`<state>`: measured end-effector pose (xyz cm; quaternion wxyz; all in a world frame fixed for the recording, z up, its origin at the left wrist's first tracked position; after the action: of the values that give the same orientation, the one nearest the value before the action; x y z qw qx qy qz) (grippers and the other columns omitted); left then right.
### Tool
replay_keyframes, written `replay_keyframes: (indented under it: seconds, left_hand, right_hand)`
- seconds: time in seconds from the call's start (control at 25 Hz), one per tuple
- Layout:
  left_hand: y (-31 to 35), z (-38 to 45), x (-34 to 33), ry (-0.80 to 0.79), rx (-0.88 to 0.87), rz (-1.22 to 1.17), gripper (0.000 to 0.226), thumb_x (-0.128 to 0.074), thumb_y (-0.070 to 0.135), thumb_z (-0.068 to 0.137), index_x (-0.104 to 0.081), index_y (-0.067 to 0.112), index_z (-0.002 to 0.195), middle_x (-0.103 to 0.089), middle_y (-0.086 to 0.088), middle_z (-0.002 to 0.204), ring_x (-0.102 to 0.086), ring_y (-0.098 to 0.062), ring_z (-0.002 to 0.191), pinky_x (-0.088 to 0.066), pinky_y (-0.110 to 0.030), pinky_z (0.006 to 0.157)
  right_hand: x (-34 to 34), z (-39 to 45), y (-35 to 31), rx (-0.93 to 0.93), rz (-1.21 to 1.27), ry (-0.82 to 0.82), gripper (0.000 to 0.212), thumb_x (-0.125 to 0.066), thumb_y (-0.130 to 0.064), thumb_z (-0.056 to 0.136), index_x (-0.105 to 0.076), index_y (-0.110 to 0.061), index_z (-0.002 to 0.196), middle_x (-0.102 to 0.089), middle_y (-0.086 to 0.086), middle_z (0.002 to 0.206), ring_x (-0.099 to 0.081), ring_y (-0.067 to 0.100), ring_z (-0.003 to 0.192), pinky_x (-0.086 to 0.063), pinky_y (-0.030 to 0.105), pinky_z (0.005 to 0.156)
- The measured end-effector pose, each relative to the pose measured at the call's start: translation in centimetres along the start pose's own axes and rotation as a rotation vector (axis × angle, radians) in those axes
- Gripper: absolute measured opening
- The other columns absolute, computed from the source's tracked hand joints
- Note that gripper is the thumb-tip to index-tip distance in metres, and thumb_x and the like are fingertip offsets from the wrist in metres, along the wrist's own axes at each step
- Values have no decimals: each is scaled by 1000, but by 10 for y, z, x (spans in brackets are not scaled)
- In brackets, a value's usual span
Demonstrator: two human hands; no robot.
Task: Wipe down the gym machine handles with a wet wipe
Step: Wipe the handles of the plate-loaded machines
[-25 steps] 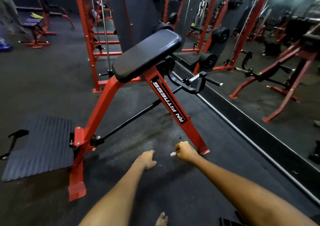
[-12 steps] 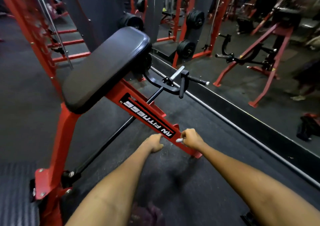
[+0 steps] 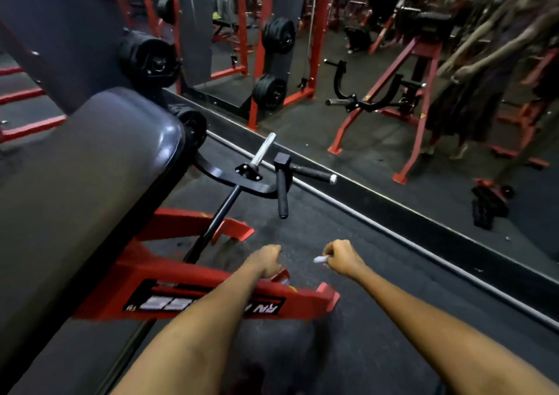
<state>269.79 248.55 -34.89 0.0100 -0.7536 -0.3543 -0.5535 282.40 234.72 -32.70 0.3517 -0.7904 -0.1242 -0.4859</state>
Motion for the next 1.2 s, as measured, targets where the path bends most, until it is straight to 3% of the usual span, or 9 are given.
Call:
replay_keyframes:
  seconds: [0.12, 0.24, 0.36, 0.48, 0.64, 0.8, 1.0, 1.12, 1.2]
  left_hand:
    - [3, 48, 27, 43, -52, 15, 45, -54, 18, 87, -47, 2, 128, -47, -15, 134, -46, -29, 124, -37, -37, 103]
    - [8, 93, 49, 90, -116, 88, 45, -55, 24, 88, -48, 3, 127, -47, -14, 132, -47, -31, 122, -36, -37, 103]
    - [11, 141, 82, 200, -132, 77, 41, -54, 25, 88, -51, 5, 123, -48, -13, 132, -46, -29, 123, -32, -35, 104]
    - [9, 183, 114, 315, -41, 63, 43, -54, 27, 88, -47, 6, 125, -43, -10, 136, -40, -27, 127, -28, -35, 107]
    - [-11, 236, 127, 320, 128, -42, 55, -60, 35, 86, -40, 6, 129, -41, -11, 137, -39, -28, 129, -30, -39, 107]
    - [-42, 262, 126, 349, 225, -152, 64, -58, 42, 85, -38, 6, 134, -41, -10, 141, -37, -26, 132, -29, -40, 108]
    - [-87, 291, 135, 320, 202, -166, 60, -54, 35, 90, -36, 2, 137, -38, -15, 143, -37, -30, 132, -27, -39, 110]
    - [-106, 301, 138, 338, 192, -197, 50, -52, 21, 91, -38, 2, 135, -41, -14, 139, -40, -28, 128, -28, -36, 109]
    - [-114, 308, 137, 354, 184, -223, 44, -50, 17, 91, -41, 2, 132, -44, -14, 136, -43, -28, 124, -29, -35, 106]
  right_hand:
    - [14, 35, 4, -22, 48, 26, 27, -77, -32, 75, -60, -20, 58, -67, 7, 71, -61, 16, 66, -49, 30, 62]
    - [23, 68, -1, -31, 6, 21, 5, -70, -17, 80, -70, -13, 77, -69, 9, 87, -65, 24, 84, -53, 34, 70]
    - [50, 113, -13, 33, 17, 85, 20, -55, -1, 80, -71, -9, 87, -67, 10, 98, -63, 27, 93, -51, 33, 75]
    - [80, 159, -30, 95, 80, 162, 26, -49, 2, 78, -72, -8, 87, -67, 9, 96, -62, 24, 93, -49, 31, 77]
    - [109, 239, -66, 207, 111, 205, 24, -51, 1, 79, -71, -7, 91, -67, 11, 94, -61, 26, 91, -47, 32, 80]
    - [118, 305, -125, 366, 127, 288, 18, -53, 0, 80, -70, 1, 88, -63, 20, 89, -59, 35, 86, -47, 39, 74]
    - [75, 359, -152, 379, -24, 250, 12, -64, 0, 79, -69, -2, 90, -57, 15, 89, -55, 32, 87, -51, 39, 67]
    - [62, 352, -152, 611, -123, 232, 23, -73, 8, 62, -68, -6, 79, -54, 11, 75, -57, 30, 69, -51, 30, 50]
    - [61, 345, -151, 751, -187, 120, 22, -72, 6, 66, -69, -6, 84, -53, 12, 74, -57, 29, 67, -48, 29, 49]
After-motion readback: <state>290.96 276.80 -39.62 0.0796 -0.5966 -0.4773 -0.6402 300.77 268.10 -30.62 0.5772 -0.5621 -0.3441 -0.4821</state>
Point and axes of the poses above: each hand's wrist, its own z-axis towards the middle knuckle, its own x-axis out of the back of the hand, y = z × x, the point moved 9 cm from there along z, towards the middle knuckle
